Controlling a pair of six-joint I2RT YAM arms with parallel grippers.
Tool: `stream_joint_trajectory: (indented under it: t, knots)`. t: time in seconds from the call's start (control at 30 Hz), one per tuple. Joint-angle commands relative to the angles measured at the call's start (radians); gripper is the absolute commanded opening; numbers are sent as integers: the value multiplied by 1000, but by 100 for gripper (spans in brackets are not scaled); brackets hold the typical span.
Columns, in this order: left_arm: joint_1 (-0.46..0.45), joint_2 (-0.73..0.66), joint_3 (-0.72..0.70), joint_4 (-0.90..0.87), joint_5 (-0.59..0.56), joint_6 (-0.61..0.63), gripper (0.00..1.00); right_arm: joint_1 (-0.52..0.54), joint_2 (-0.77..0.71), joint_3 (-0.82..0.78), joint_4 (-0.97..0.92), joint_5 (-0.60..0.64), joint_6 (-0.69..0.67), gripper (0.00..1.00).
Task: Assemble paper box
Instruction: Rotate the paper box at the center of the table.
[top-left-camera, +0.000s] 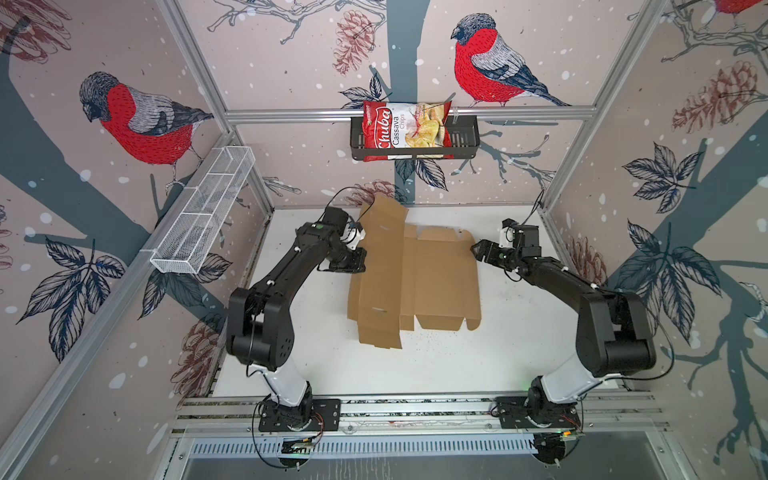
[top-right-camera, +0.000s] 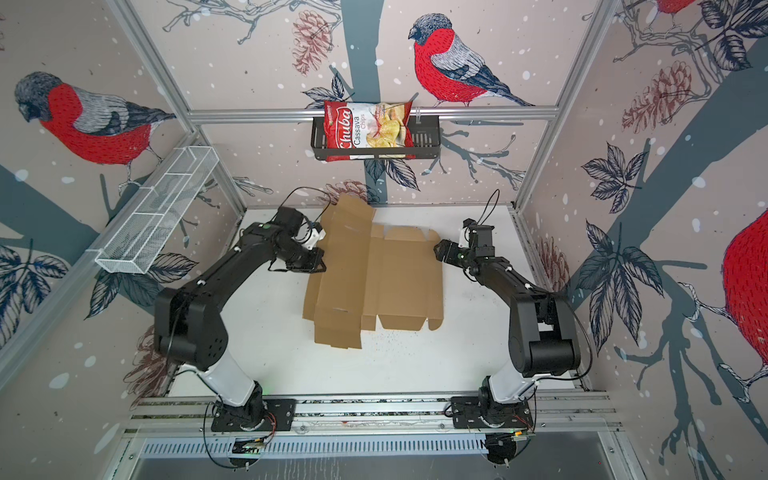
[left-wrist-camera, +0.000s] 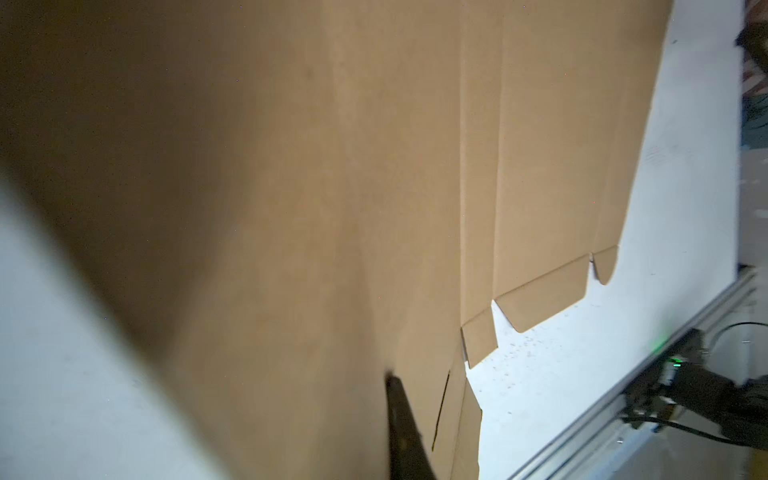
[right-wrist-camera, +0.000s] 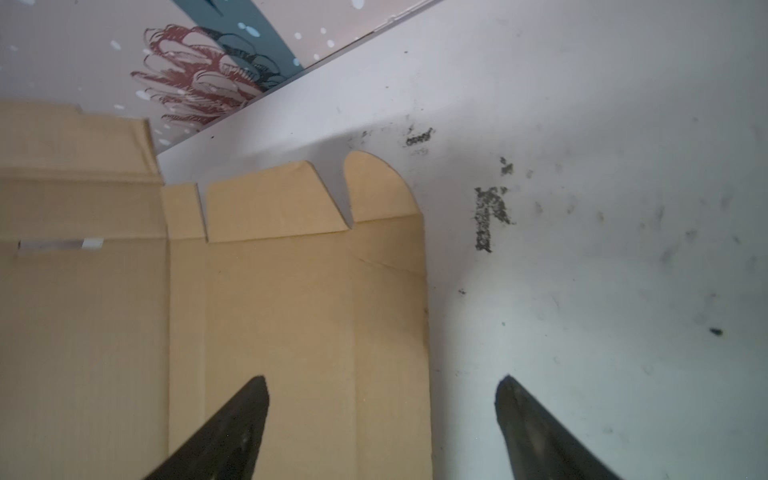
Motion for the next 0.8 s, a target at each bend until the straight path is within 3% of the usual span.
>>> stream_joint_trajectory:
  t: [0.0, 0.07, 0.17, 0.4, 0.57, 0.77]
  knots:
    - [-74, 83, 122, -127, -155, 241, 0, 13, 5, 15, 153, -82, -100, 87]
    - [-114, 143, 195, -128, -193, 334, 0, 36, 30, 62, 185, -126, -181, 88]
    - [-159, 225, 303, -144, -283, 453, 0, 62, 101, 219, 65, -173, -385, 88]
    - [-199, 267, 386, -104, -420, 658, 0, -13, 168, 444, -140, -349, -703, 90]
    - [-235, 279, 412, -79, -451, 725, 0, -15, 302, 630, -384, -496, -856, 88]
    - [-269, 255, 393, -34, -482, 766, 0, 2, 384, 666, -445, -488, -888, 78]
